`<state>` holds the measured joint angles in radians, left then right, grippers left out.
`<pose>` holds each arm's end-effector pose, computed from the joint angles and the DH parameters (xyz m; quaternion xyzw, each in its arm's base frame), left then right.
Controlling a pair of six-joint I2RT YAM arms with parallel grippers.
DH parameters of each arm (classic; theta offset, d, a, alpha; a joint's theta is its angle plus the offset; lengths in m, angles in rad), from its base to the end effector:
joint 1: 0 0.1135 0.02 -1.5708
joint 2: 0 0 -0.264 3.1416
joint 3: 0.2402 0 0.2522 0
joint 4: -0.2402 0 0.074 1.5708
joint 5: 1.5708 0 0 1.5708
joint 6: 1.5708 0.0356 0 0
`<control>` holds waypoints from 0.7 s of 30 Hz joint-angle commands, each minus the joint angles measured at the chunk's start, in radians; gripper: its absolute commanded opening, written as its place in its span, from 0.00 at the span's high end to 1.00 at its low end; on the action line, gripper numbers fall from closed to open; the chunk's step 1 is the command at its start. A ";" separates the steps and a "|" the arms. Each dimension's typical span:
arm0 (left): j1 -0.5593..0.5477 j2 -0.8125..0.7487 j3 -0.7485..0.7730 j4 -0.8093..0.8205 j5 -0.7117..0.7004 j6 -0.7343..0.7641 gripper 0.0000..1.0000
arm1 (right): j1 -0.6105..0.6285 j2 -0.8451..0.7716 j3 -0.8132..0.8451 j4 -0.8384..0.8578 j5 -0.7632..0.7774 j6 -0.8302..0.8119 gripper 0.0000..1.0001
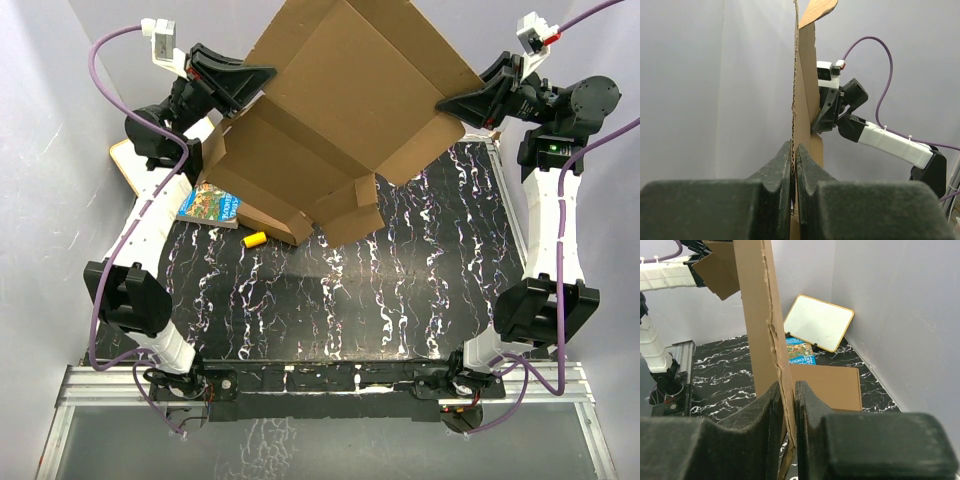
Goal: Fold the paper box
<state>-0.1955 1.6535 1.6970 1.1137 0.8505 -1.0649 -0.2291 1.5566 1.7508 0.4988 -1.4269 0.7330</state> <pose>0.3118 -0.0890 0.5365 0.2874 0.3397 -0.5938 0.6704 0.3059 -0.0352 0.5342 -0.3765 0.5590 0.4399 0.5935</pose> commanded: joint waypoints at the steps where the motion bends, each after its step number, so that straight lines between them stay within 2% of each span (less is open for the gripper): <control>1: -0.001 -0.006 0.050 0.029 -0.018 0.007 1.00 | 0.009 -0.044 -0.004 0.049 -0.024 -0.007 0.84; 4: 0.001 -0.003 0.053 0.027 -0.018 0.008 1.00 | 0.011 -0.049 -0.012 0.072 -0.035 0.005 0.88; 8: 0.002 -0.001 0.052 0.027 -0.019 0.008 1.00 | 0.010 -0.050 -0.013 0.080 -0.042 0.020 0.88; 12: 0.001 0.002 0.054 0.029 -0.019 0.008 1.00 | 0.014 -0.053 -0.021 0.091 -0.037 0.037 0.73; 15: 0.001 0.002 0.054 0.031 -0.019 0.008 1.00 | 0.021 -0.055 -0.029 0.096 -0.037 0.047 0.69; 19: 0.001 0.003 0.055 0.031 -0.019 0.008 1.00 | 0.032 -0.058 -0.036 0.095 -0.035 0.050 0.70; 21: 0.001 0.004 0.055 0.031 -0.019 0.008 1.00 | 0.036 -0.058 -0.036 0.095 -0.036 0.052 0.74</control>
<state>-0.1886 1.6634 1.7084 1.0996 0.8486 -1.0557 -0.2108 1.5375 1.7103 0.5488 -1.4673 0.7685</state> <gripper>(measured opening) 0.018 0.297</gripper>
